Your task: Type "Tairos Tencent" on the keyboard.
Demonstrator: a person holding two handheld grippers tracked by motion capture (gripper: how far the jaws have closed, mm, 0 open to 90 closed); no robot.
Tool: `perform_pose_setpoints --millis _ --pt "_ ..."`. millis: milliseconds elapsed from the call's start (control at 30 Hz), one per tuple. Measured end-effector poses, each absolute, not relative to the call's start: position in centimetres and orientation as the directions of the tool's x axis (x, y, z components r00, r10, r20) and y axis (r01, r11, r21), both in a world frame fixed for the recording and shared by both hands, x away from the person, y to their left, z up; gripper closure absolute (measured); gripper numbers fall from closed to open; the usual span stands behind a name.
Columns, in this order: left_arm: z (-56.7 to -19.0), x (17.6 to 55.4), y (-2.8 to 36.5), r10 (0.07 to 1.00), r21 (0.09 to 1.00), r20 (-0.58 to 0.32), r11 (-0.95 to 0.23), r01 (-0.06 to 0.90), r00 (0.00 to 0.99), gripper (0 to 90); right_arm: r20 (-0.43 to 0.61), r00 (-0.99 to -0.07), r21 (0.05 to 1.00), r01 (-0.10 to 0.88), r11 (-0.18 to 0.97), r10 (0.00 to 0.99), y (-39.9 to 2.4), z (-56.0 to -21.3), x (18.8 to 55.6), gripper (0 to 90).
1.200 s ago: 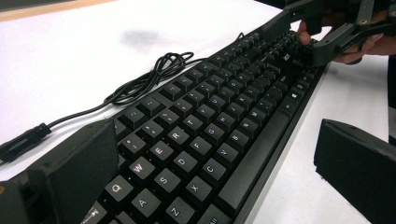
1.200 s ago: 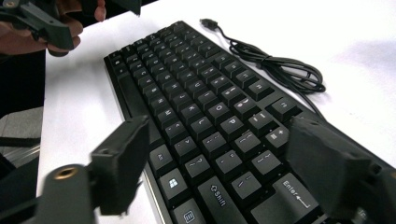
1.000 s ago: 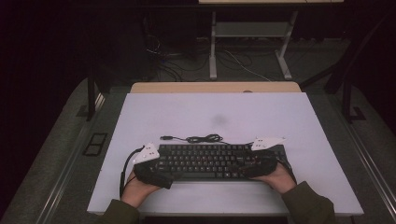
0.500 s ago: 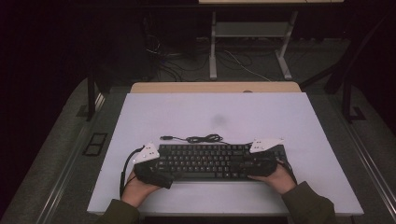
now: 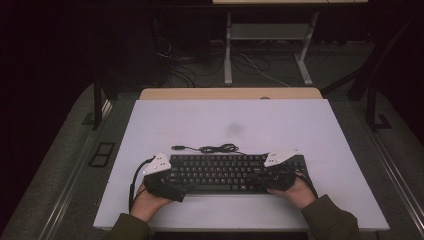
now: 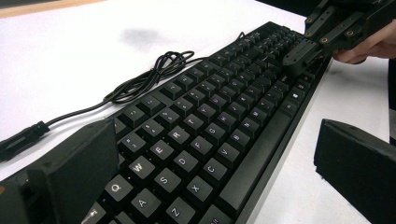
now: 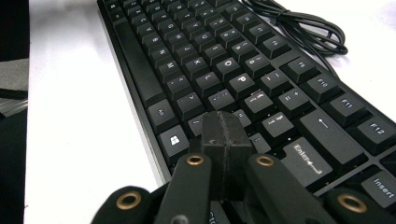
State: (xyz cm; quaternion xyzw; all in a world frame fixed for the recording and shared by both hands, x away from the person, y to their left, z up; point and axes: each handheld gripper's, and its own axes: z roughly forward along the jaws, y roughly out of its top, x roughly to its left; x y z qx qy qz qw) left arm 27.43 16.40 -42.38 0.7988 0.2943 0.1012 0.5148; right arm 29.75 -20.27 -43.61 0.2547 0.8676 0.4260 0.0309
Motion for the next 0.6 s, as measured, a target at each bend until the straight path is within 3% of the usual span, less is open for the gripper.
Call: perform_pose_setpoints --millis 600 --pt "-42.44 27.47 16.10 0.572 0.878 -0.139 -0.306 0.367 0.809 0.0 0.135 -0.869 0.734 0.411 0.541 0.477 -20.21 -43.98 29.72 89.4"
